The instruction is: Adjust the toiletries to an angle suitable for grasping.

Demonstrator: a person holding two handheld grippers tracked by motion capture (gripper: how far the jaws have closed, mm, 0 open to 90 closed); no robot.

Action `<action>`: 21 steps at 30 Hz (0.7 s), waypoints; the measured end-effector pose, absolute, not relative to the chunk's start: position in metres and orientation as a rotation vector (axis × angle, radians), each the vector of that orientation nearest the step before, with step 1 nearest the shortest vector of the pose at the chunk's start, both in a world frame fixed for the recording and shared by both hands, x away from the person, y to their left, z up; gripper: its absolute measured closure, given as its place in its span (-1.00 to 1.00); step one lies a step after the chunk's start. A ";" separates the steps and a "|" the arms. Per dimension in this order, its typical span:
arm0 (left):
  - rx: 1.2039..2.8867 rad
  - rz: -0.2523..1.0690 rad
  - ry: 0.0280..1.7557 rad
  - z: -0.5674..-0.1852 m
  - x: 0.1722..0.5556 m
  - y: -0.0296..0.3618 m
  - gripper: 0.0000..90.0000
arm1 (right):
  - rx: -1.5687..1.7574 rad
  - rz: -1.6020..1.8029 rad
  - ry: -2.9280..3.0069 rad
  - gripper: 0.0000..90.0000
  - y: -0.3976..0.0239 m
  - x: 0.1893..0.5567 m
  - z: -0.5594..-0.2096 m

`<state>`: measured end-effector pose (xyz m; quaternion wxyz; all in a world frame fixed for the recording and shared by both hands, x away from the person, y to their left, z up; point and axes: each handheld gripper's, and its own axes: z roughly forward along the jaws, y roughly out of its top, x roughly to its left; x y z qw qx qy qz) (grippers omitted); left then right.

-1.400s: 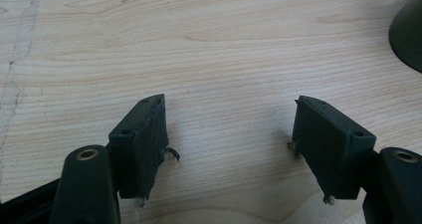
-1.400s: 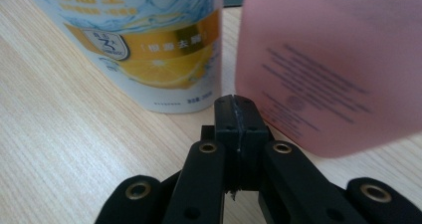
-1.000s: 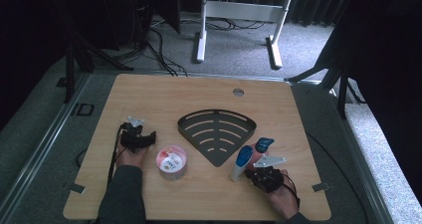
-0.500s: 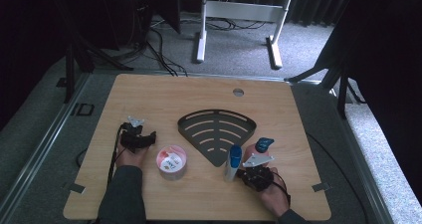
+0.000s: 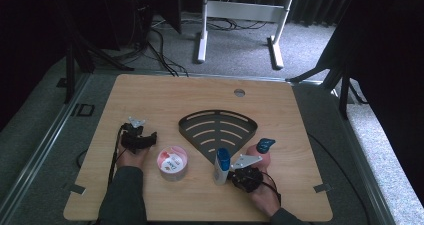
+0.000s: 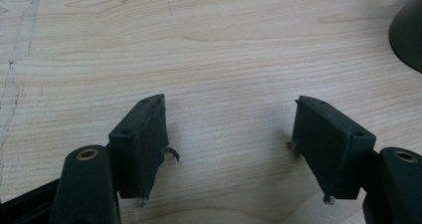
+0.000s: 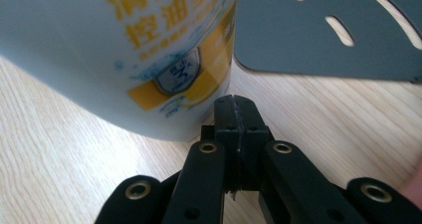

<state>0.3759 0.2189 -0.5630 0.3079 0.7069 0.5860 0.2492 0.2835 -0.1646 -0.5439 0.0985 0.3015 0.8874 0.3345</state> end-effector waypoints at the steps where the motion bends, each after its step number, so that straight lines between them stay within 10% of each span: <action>1: 1.870 0.659 1.549 -0.563 0.376 0.219 -0.33 | 0.887 0.994 2.628 1.00 -0.163 0.284 -0.544; 21: 1.870 0.658 1.549 -0.563 0.376 0.219 -0.33 | 0.772 1.024 2.697 1.00 -0.160 0.247 -0.534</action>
